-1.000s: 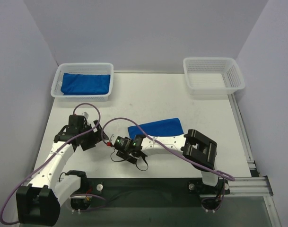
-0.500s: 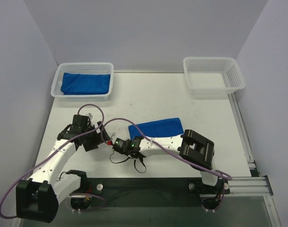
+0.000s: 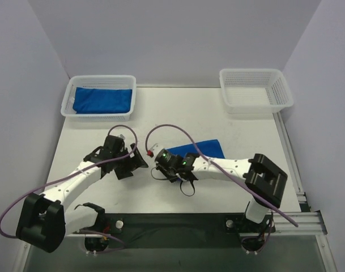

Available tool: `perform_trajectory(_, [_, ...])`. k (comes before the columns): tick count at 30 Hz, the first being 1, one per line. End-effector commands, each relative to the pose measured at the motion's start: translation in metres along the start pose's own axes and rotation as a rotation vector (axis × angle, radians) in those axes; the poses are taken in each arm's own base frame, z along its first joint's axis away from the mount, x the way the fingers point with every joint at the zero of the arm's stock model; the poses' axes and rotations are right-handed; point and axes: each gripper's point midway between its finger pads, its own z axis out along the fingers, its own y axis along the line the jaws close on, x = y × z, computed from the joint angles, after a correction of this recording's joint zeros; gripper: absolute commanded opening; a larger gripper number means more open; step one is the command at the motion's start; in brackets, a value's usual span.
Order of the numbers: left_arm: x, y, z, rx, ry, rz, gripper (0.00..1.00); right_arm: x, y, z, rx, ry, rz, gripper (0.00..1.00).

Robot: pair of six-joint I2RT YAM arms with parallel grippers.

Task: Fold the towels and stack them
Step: Neatly place the folded towel into the bin

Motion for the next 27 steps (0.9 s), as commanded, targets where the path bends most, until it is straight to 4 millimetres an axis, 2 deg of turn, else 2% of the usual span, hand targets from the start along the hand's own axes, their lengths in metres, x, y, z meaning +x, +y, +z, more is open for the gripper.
perform_trajectory(1, [-0.014,-0.039,0.005,0.115,-0.040,-0.052,0.97,-0.048,0.000,-0.025,-0.125,-0.219,0.214,0.00])
perform_trajectory(3, [-0.017,-0.051,0.010,0.145,-0.040,-0.064,0.97,-0.056,-0.005,-0.025,-0.142,-0.262,0.272,0.00])
perform_trajectory(7, [-0.011,-0.071,0.022,0.169,-0.024,-0.040,0.97,-0.056,0.000,-0.024,-0.210,-0.285,0.322,0.00])
perform_trajectory(11, [-0.009,-0.074,0.039,0.157,-0.001,-0.079,0.97,-0.056,0.003,-0.018,-0.244,-0.300,0.358,0.00])
perform_trajectory(14, [-0.010,-0.080,0.042,0.180,-0.011,-0.099,0.97,-0.052,0.006,-0.015,-0.270,-0.297,0.378,0.00])
perform_trajectory(17, [-0.012,-0.074,0.044,0.172,-0.042,-0.133,0.97,-0.048,0.007,-0.012,-0.275,-0.287,0.385,0.00])
perform_trajectory(19, [-0.016,-0.078,0.046,0.199,-0.064,-0.154,0.97,-0.047,0.008,-0.012,-0.280,-0.288,0.383,0.00])
perform_trajectory(25, [0.002,-0.075,0.066,0.154,0.013,-0.158,0.97,-0.047,0.006,-0.012,-0.286,-0.291,0.405,0.00])
perform_trajectory(27, [0.006,-0.067,0.072,0.123,0.010,-0.176,0.97,-0.048,0.005,-0.013,-0.299,-0.297,0.421,0.00])
